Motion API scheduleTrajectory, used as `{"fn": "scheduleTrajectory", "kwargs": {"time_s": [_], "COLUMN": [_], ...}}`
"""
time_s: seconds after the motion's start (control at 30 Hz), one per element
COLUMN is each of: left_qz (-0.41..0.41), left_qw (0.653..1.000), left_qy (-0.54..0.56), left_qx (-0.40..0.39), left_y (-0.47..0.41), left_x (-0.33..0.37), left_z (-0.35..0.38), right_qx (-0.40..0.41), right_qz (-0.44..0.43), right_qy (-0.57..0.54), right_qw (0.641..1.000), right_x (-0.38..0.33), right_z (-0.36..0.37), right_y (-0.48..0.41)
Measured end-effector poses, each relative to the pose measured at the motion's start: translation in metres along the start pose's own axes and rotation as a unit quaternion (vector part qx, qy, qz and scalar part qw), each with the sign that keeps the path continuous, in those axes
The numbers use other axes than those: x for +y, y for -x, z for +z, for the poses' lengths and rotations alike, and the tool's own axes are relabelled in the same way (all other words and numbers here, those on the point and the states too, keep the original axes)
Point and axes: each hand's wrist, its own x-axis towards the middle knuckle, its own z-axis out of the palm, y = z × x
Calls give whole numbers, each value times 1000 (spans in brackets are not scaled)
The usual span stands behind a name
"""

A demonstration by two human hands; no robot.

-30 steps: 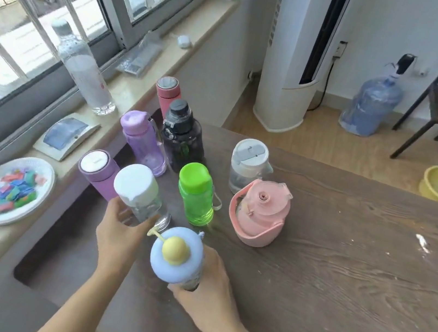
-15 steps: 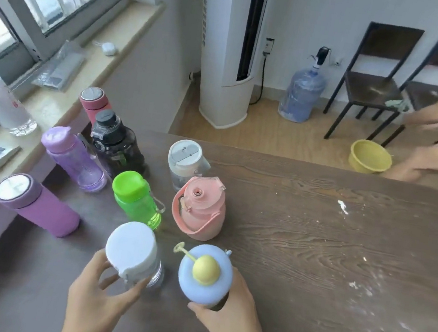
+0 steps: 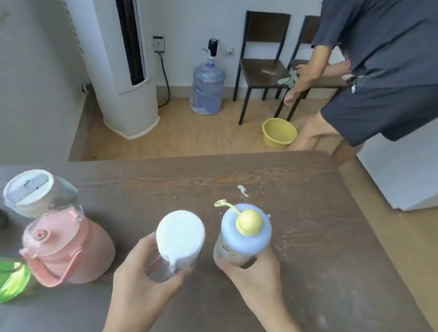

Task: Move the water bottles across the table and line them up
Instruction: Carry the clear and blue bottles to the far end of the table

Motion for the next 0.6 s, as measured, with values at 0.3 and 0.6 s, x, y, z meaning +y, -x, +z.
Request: {"fn": "scheduleTrajectory", "kwargs": {"time_s": [0.3, 0.6], "left_qz": [12, 10], "left_qw": [998, 997], "left_qy": [41, 54], "left_qx": [-45, -63], "left_y": [-115, -199], "left_x": [72, 105], "left_z": [158, 275], "right_qx": [78, 110], "right_qz": [4, 13], "right_qy": [-21, -26], "right_qw": [997, 994], "right_x": [27, 54], "right_z": [-116, -178], "right_y": [-149, -271]}}
